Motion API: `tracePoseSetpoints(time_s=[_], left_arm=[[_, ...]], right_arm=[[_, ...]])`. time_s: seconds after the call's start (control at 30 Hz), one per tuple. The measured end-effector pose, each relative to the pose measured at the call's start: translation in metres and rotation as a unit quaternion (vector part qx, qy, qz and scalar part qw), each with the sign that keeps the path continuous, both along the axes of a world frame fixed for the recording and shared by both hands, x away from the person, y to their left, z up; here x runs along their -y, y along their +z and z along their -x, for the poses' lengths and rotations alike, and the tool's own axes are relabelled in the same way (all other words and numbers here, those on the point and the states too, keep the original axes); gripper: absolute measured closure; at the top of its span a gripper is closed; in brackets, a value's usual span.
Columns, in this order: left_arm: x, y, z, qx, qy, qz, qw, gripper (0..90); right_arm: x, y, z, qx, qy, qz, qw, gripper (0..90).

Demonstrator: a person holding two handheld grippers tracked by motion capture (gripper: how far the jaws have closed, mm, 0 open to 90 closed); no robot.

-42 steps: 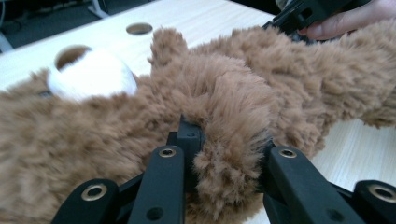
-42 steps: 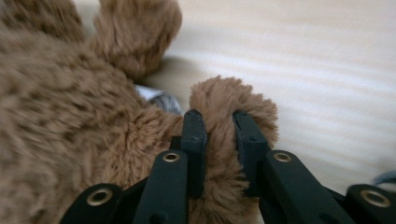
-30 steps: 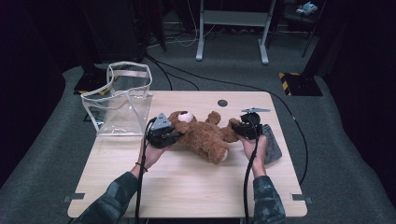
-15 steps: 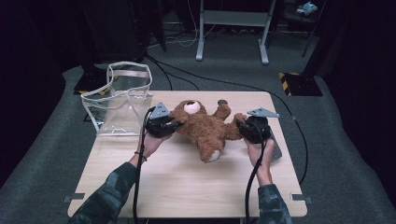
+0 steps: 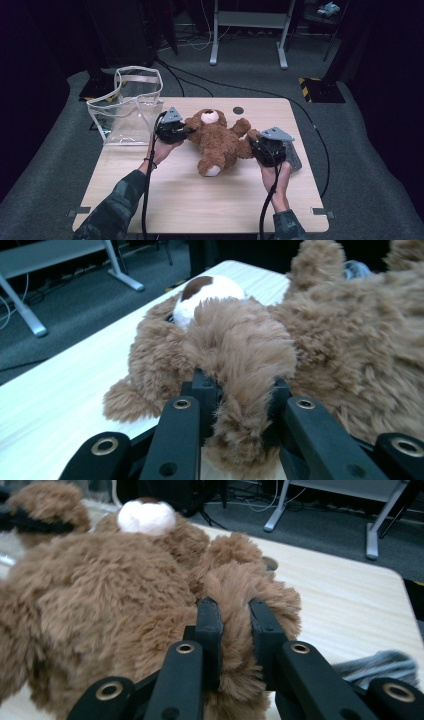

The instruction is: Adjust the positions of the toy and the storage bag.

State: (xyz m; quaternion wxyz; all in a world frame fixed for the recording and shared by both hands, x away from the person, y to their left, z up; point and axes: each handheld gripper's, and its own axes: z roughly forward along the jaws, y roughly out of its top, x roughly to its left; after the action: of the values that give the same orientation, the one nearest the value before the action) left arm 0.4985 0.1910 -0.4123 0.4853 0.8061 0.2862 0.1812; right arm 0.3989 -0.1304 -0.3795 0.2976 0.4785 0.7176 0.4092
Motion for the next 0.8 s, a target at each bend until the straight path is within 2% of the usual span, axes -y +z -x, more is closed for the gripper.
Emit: tracePoseSetpoints(time_s=[0.1,0.17,0.27,0.33,0.4,0.43,0.47,0.57,0.67,0.73,0.8], left_arm=[[-0.003,-0.009,-0.004,-0.021,-0.001,-0.006,0.9998,76.0],[-0.005,-0.02,-0.005,-0.025,0.006,-0.014,0.9996,75.9],[-0.008,-0.032,-0.006,-0.045,0.012,-0.017,0.9988,75.7],[-0.012,-0.039,-0.006,-0.051,0.017,-0.015,0.9984,75.4],[-0.016,-0.043,-0.006,-0.063,0.017,-0.014,0.9978,74.5],[-0.017,-0.046,-0.005,-0.066,0.023,-0.003,0.9976,73.9],[-0.019,-0.046,-0.004,-0.076,0.025,0.003,0.9968,73.3],[-0.02,-0.044,-0.002,-0.084,0.03,0.013,0.996,68.3],[-0.021,-0.039,0.001,-0.082,0.043,0.014,0.9957,58.2],[-0.023,-0.036,0.003,-0.086,0.059,0.017,0.9944,50.5],[-0.025,-0.034,0.004,-0.091,0.067,0.017,0.9935,41.9]], right_arm=[[-0.007,-0.013,0.005,-0.011,0.008,0.006,0.9999,78.4],[-0.011,-0.025,0.008,-0.025,0.013,0.001,0.9996,78.2],[-0.019,-0.046,0.009,-0.053,0.029,0.003,0.9982,77.5],[-0.024,-0.061,0.01,-0.068,0.038,0.005,0.9969,76.6],[-0.025,-0.068,0.01,-0.08,0.046,-0.004,0.9957,75.2],[-0.025,-0.07,0.011,-0.082,0.046,-0.009,0.9955,74.0],[-0.026,-0.071,0.01,-0.084,0.048,-0.008,0.9953,72.8],[-0.025,-0.069,0.009,-0.084,0.053,-0.014,0.995,65.2],[-0.022,-0.066,0.008,-0.085,0.056,-0.02,0.9946,57.3],[-0.019,-0.065,0.009,-0.085,0.051,-0.026,0.9947,52.2],[-0.014,-0.063,0.01,-0.082,0.054,-0.037,0.9945,42.3]])
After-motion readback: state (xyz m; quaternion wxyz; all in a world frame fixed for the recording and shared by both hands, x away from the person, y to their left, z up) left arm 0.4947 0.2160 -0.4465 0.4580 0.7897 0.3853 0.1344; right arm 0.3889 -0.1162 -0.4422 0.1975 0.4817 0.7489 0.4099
